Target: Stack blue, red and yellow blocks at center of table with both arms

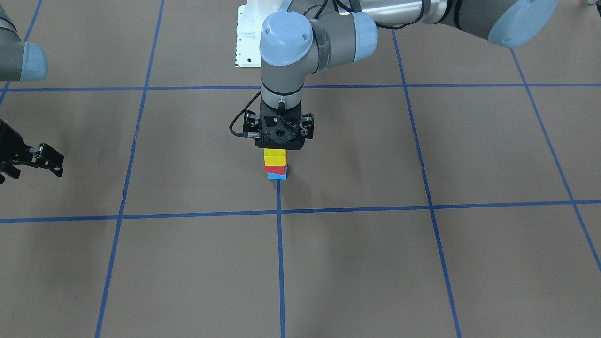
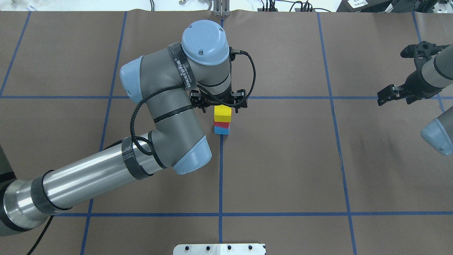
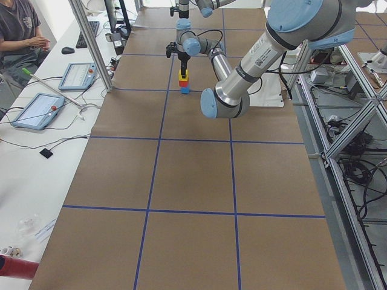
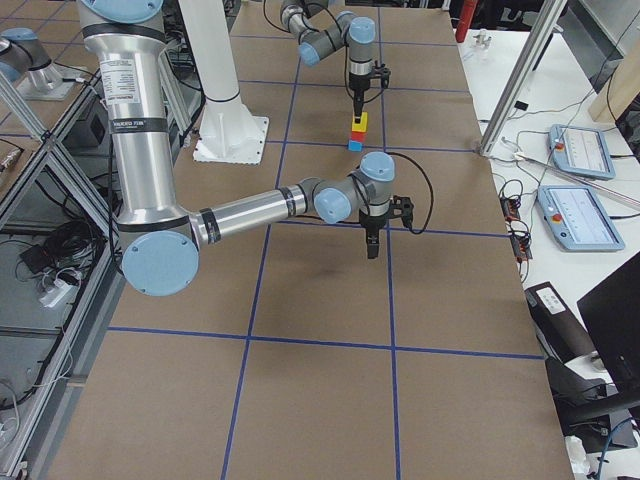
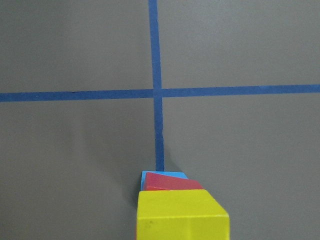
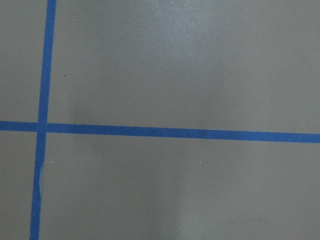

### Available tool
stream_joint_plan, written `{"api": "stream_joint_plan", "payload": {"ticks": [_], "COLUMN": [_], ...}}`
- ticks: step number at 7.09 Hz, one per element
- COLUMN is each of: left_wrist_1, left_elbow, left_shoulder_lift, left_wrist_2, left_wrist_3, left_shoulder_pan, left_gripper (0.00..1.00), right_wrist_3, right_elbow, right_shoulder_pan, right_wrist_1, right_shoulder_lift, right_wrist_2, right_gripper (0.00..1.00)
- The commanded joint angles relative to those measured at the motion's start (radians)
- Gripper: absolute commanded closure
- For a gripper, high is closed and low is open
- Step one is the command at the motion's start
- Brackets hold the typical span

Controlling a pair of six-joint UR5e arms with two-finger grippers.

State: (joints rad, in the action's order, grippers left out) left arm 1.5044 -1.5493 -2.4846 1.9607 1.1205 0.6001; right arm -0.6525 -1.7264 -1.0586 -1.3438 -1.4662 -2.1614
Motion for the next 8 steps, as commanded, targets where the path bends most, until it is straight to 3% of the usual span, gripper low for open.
{"api": "stream_joint_plan", "payload": {"ticks": [1, 3, 4, 6, 7, 8], "left_wrist_1": [-0.004, 0.023, 0.086, 0.198, 0.198, 0.198], "left_elbow": [-0.317, -0.496, -0.508, -0.468, -0.401, -0.335], "left_shoulder_lift": [0.291, 0.593, 0.725, 0.934, 0.950, 0.952], "left_wrist_2": [0.016, 0.085, 0.146, 0.248, 0.253, 0.270], "left_wrist_3": [-0.132, -0.380, -0.533, -0.823, -0.985, -1.048], "left_shoulder_pan": [0.048, 0.169, 0.266, 0.474, 0.577, 0.651], "left_gripper": [0.00, 0.00, 0.00, 0.00, 0.00, 0.00], "right_wrist_3": [0.002, 0.002, 0.004, 0.005, 0.005, 0.029], "right_elbow": [-0.005, -0.015, -0.018, -0.022, -0.019, -0.048], "right_shoulder_pan": [-0.003, -0.010, -0.024, -0.037, -0.038, -0.129], "right_wrist_1": [0.000, 0.000, 0.017, 0.171, 0.225, 0.227], "right_shoulder_lift": [0.001, -0.002, -0.008, -0.084, -0.110, -0.141], "right_wrist_2": [-0.002, -0.020, -0.026, -0.063, -0.067, -0.150], "right_gripper": [0.00, 0.00, 0.00, 0.00, 0.00, 0.00]}}
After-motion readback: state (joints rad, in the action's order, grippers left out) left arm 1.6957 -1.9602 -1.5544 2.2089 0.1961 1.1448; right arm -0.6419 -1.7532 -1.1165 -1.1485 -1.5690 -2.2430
